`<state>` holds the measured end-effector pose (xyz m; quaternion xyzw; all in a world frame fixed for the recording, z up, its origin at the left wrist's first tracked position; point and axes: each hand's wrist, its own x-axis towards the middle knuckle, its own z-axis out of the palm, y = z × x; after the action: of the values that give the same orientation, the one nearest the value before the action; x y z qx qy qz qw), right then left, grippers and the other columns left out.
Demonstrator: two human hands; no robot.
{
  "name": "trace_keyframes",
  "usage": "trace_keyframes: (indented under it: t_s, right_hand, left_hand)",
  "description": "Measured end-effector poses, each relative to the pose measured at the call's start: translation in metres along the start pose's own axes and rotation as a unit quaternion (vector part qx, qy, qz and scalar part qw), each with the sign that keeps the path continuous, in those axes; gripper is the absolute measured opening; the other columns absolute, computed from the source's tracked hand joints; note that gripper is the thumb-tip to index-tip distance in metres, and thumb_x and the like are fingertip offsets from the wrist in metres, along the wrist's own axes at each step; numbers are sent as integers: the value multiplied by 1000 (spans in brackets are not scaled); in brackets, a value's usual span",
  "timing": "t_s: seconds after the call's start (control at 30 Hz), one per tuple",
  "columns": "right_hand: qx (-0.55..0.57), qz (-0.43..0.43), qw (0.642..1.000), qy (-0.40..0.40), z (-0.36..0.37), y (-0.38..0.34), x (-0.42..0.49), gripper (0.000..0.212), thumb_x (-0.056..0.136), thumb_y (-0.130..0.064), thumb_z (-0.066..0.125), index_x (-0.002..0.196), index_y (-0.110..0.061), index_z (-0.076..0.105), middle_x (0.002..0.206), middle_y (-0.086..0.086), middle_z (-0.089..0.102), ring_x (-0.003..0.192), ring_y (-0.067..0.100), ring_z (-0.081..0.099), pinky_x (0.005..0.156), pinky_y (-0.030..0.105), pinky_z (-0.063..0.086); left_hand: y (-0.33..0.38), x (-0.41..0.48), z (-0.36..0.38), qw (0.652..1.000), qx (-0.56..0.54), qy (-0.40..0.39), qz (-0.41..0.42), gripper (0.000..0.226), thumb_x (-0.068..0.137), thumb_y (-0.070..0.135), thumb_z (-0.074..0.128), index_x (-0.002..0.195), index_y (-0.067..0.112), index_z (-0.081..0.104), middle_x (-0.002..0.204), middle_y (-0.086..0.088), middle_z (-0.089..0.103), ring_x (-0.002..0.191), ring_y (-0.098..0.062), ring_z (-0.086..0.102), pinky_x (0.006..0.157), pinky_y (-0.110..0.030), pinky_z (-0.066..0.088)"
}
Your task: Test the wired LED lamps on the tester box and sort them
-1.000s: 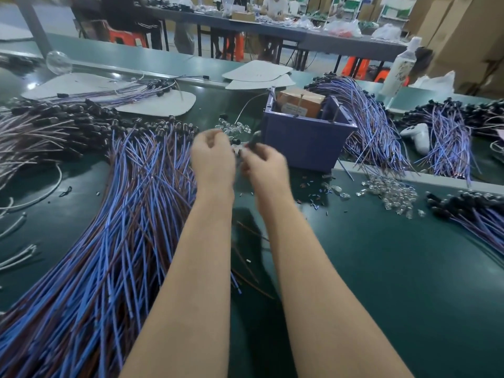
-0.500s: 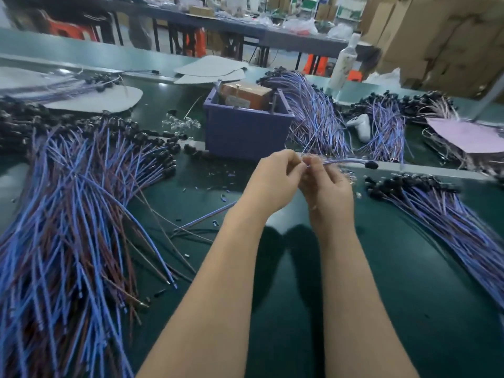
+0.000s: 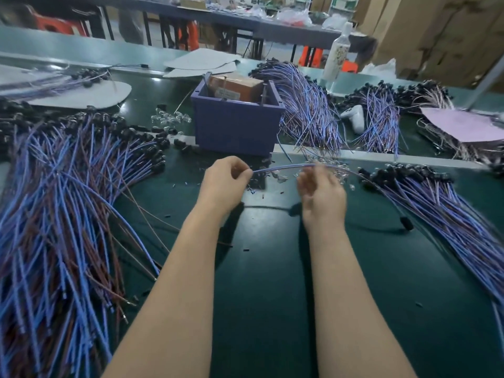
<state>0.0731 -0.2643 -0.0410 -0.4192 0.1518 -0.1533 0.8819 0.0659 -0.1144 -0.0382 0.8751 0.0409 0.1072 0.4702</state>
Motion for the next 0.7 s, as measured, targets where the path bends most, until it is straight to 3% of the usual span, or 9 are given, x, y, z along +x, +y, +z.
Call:
trace_keyframes:
  t_s: [0.1, 0.2, 0.4, 0.53, 0.6, 0.7]
  right_hand:
    - [-127, 18, 987, -95, 8, 16, -9, 13, 95, -10, 54, 83, -7, 58, 66, 3, 56, 53, 6, 55, 57, 15, 52]
    - [-164, -20, 982, -91, 8, 19, -7, 16, 95, -10, 53, 82, -4, 60, 66, 5, 56, 48, 1, 56, 54, 13, 51]
    - [-147, -70, 985, -53, 2, 17, -1, 22, 96, -12, 52, 76, -7, 61, 64, 2, 57, 48, 1, 57, 55, 12, 50]
    - [-125, -75, 989, -39, 3, 17, -1, 22, 96, -11, 52, 75, -8, 59, 58, -2, 59, 46, 0, 56, 54, 12, 50]
    - [-84, -63, 994, -10, 0, 13, 2, 24, 96, -11, 51, 74, -9, 59, 49, -7, 60, 45, 0, 57, 52, 12, 50]
    - [-34, -52, 998, 21, -3, 5, 6, 25, 97, -10, 51, 73, -9, 58, 45, -8, 60, 44, 1, 58, 51, 13, 51]
  left_hand:
    - [5, -4, 8, 999, -32, -28, 32, 6, 90, 20, 60, 88, 19, 65, 87, 2, 67, 87, -13, 61, 82, -25, 45]
    - [3, -4, 10, 998, -20, -38, 35, 8, 91, 19, 59, 87, 22, 64, 83, 6, 65, 84, -11, 59, 78, -22, 42]
    - [-3, 0, 5, 1000, -8, 0, -8, 12, 88, 29, 64, 82, 20, 68, 80, 4, 67, 81, -13, 60, 73, -22, 40]
    - [-1, -1, 3, 996, -82, -14, -33, 16, 89, 25, 63, 73, 22, 63, 70, 8, 65, 78, -15, 62, 75, -25, 46]
    - [-3, 0, -2, 992, -113, 9, -59, 15, 90, 25, 62, 76, 21, 64, 73, 4, 67, 80, -17, 63, 80, -28, 49]
    - [-8, 3, -8, 990, -65, 87, -91, 17, 93, 27, 57, 87, 15, 66, 87, -2, 68, 86, -17, 60, 75, -24, 41]
